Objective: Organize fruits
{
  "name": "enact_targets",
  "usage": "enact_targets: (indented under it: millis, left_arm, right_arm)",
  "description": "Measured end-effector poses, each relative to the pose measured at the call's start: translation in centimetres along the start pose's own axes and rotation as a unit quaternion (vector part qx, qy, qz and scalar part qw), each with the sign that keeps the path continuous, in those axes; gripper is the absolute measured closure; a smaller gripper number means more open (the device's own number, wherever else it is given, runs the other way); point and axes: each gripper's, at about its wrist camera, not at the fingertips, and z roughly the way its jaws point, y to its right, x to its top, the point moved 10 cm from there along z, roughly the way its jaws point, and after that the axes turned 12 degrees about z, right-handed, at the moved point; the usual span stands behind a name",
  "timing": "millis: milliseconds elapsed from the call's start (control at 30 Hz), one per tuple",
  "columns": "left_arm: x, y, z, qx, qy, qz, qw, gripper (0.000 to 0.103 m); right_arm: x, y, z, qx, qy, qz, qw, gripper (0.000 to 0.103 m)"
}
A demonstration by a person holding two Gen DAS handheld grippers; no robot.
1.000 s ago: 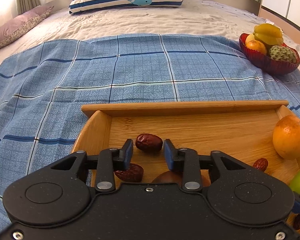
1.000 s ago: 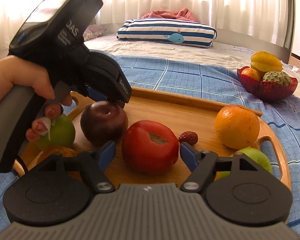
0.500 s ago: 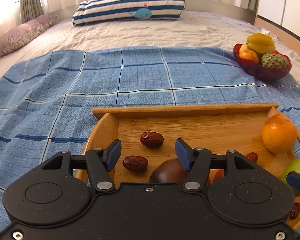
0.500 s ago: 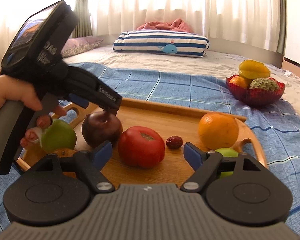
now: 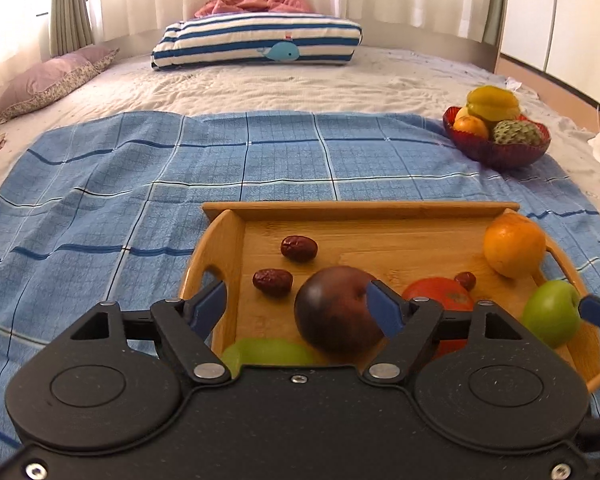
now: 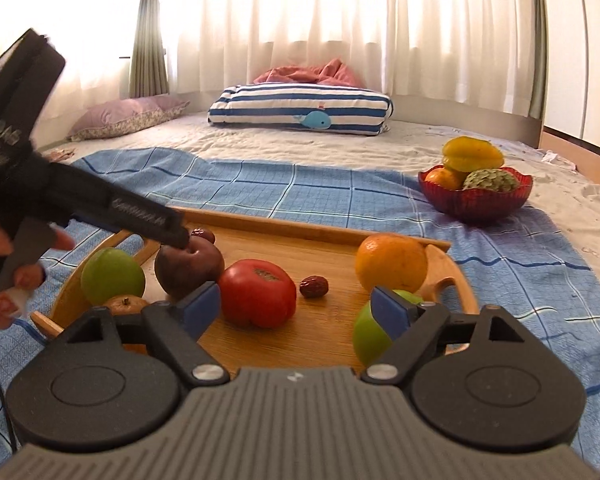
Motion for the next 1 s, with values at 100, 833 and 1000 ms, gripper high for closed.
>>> enact_targets:
  millis: [100, 833, 1000]
  left_arm:
    - [-0.6, 0.0, -1.4, 0.000, 0.010, -0.005, 0.9999, 0.025]
    - [-4.7, 2.1, -8.6, 0.030, 0.060, 0.005, 0.9978, 0.016]
    - [-6.2, 2.4, -9.6, 0.036, 0.065, -0.005, 0.9972, 0.015]
  right_arm:
    - [0.0, 0.2, -0.7, -0.006, 0.009, -0.004, 1.000, 0.011]
    - [-1.6, 1.3, -6.1, -0.019, 0.040, -0.003, 0.999, 0.008]
    - [-2.2, 1.3, -7.2, -0.018, 0.044, -0.007, 0.999, 0.006]
